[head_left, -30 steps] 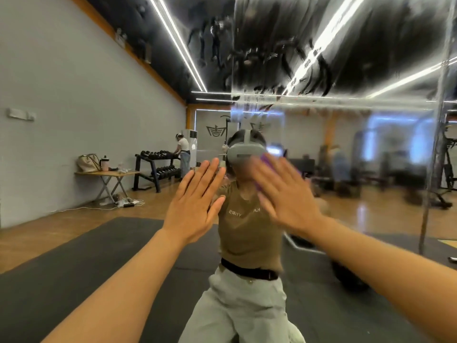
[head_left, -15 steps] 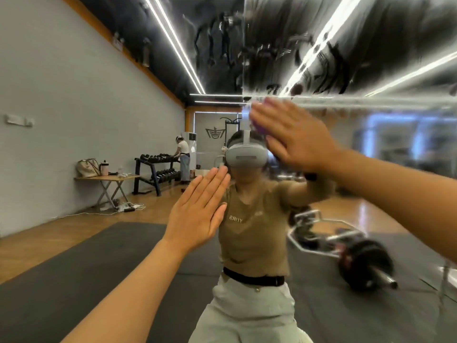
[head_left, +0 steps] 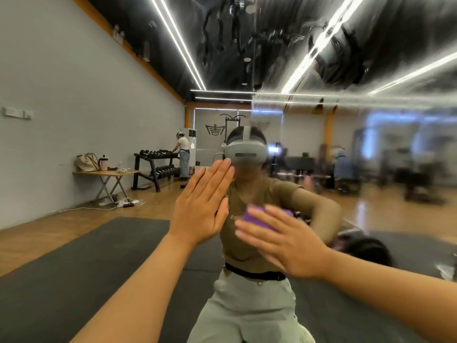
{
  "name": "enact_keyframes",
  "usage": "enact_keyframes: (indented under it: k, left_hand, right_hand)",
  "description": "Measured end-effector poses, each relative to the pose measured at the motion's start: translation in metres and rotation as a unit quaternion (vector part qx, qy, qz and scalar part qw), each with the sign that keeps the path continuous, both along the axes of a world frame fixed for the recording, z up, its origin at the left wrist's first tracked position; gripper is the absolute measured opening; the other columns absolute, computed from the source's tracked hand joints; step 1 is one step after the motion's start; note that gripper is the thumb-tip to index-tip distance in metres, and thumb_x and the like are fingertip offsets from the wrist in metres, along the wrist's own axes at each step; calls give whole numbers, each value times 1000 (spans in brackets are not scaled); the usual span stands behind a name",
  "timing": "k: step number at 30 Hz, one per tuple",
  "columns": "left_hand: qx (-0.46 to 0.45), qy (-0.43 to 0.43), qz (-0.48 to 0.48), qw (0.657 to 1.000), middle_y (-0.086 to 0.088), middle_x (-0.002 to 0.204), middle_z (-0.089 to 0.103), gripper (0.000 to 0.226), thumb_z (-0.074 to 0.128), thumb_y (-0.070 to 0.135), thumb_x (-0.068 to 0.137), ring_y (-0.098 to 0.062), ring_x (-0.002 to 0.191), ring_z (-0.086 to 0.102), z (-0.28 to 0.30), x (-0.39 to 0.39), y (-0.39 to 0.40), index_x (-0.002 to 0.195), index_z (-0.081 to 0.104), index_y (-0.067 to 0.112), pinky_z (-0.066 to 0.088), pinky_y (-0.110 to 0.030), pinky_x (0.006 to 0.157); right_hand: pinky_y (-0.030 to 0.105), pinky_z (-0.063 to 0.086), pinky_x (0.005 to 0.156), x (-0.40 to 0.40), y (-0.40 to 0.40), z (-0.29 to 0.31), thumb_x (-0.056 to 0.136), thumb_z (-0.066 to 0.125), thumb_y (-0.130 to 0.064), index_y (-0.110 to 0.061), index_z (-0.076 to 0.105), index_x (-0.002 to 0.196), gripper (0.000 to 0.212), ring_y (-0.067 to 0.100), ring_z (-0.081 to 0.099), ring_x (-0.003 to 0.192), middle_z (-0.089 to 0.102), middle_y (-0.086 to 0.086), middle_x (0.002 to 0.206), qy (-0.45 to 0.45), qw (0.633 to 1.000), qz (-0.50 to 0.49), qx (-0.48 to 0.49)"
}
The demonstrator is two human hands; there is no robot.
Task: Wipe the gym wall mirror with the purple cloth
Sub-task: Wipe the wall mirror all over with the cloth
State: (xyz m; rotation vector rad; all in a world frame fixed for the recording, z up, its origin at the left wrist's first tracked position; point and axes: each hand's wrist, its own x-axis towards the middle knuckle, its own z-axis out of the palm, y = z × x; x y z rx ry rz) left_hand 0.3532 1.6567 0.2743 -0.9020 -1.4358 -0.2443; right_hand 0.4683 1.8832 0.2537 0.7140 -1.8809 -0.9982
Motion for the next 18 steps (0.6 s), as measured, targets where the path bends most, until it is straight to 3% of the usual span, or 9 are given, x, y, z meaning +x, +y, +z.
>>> enact_keyframes:
  k: [2,5,8,12,15,18]
  left_hand:
    - [-2,-2,2,1000,-10,164,26,56,34,24,102,-23,153,23,0,0,0,155,32,6,20,-43,125]
    - [0,-3,2,1000,-10,164,27,56,34,24,102,-23,153,23,0,0,0,155,34,6,19,-43,125]
    - [-2,6,-4,1000,-11,163,29,55,35,23,102,-24,152,25,0,-1,-1,154,36,5,19,-42,125]
    - [2,12,-3,1000,-11,162,30,56,38,22,101,-25,152,26,1,-1,0,154,37,5,17,-41,126]
    - [1,15,-2,1000,-11,163,28,57,40,22,101,-25,151,26,2,-1,-1,155,34,6,17,-41,126]
    - [10,19,-3,1000,-11,162,29,57,41,22,101,-25,151,28,1,-1,1,155,34,6,16,-41,126]
  right_hand:
    - [43,6,127,6,9,-8,107,28,-35,-20,28,159,54,26,17,155,26,-1,166,-49,997,0,63]
    - [42,11,127,4,15,29,107,29,-35,-20,39,155,51,23,24,153,32,0,163,-84,990,23,108]
    - [44,17,125,4,15,87,110,29,-34,-18,38,155,49,26,26,152,33,4,162,28,999,19,-25]
    - [43,18,123,-2,-4,132,108,34,-28,-11,43,152,48,31,31,149,39,9,159,141,965,45,-217]
    - [44,14,125,-11,-22,110,104,43,-23,-10,40,154,52,32,25,151,35,10,161,165,933,62,-313]
    - [44,13,126,-10,-27,62,104,41,-26,-9,38,154,53,33,24,152,34,10,162,151,937,59,-309]
